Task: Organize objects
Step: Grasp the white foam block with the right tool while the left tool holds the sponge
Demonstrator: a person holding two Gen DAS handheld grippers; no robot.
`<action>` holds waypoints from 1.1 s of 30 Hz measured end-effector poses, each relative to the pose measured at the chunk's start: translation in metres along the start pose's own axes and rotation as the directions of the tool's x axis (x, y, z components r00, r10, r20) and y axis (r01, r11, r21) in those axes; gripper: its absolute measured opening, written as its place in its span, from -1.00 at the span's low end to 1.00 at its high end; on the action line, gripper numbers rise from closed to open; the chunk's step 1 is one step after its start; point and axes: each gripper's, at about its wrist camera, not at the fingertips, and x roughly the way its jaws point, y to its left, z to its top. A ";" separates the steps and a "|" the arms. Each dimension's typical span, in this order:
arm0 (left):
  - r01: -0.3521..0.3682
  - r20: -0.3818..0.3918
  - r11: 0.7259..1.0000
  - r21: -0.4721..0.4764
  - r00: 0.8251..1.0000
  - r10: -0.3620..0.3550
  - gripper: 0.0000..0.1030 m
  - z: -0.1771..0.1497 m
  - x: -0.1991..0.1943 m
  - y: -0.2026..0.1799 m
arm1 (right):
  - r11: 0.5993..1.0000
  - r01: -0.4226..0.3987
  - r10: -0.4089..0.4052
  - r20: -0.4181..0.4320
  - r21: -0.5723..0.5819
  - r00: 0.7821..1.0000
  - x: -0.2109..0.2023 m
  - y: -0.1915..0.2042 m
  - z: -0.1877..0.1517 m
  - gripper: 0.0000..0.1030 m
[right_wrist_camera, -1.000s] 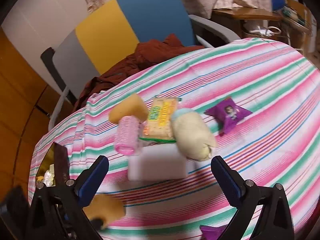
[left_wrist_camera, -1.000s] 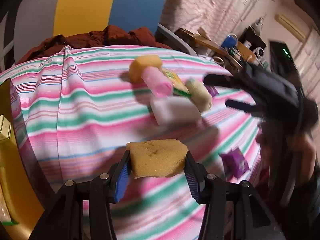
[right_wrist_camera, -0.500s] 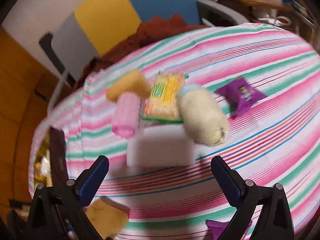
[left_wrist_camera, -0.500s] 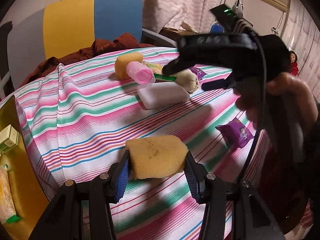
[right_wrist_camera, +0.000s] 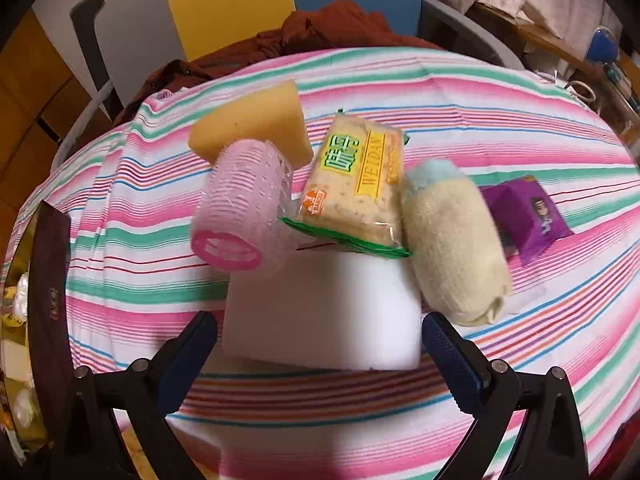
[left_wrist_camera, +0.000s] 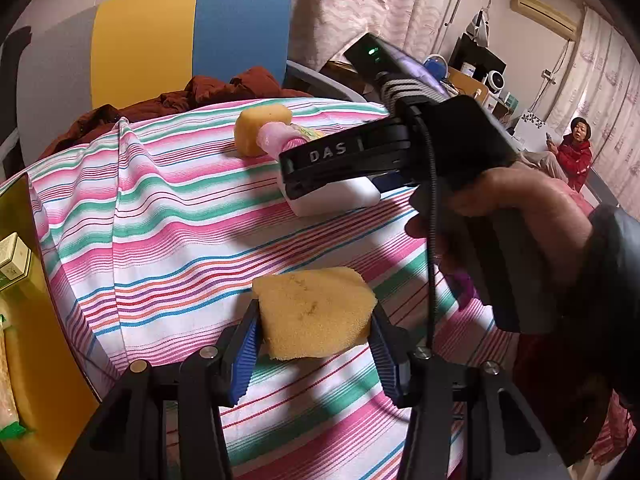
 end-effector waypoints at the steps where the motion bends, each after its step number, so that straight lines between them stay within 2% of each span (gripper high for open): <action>1: 0.000 0.001 1.000 0.000 1.000 0.000 -0.01 0.000 0.000 0.000 | 1.000 -0.005 0.005 -0.009 -0.010 1.000 0.002 0.001 0.000 0.95; 4: 0.003 0.004 1.000 -0.006 1.000 -0.003 -0.01 -0.001 -0.001 0.000 | 0.997 0.024 -0.025 -0.017 -0.070 1.000 0.001 0.008 -0.005 0.82; 9: 0.001 -0.001 1.000 0.004 1.000 -0.001 -0.01 -0.002 -0.003 -0.001 | 0.993 -0.045 0.036 -0.080 -0.110 0.996 -0.006 0.014 -0.018 0.81; 14: -0.007 -0.005 1.000 0.012 1.000 0.007 -0.01 -0.006 -0.008 -0.002 | 0.982 -0.124 0.111 -0.098 -0.143 0.989 -0.011 0.022 -0.023 0.81; 17: -0.009 -0.002 1.000 0.006 1.000 0.009 -0.01 -0.007 -0.013 -0.003 | 0.967 -0.186 0.175 -0.073 -0.176 0.982 -0.020 0.031 -0.024 0.81; 24: -0.014 0.027 1.000 0.003 1.000 0.014 -0.01 -0.008 -0.034 -0.004 | 0.938 -0.264 0.271 -0.003 -0.226 0.963 -0.042 0.040 -0.024 0.81; 33: -0.060 0.116 0.996 -0.063 0.991 0.067 -0.01 -0.005 -0.086 0.016 | 0.930 -0.271 0.291 0.049 -0.249 0.955 -0.051 0.052 -0.024 0.82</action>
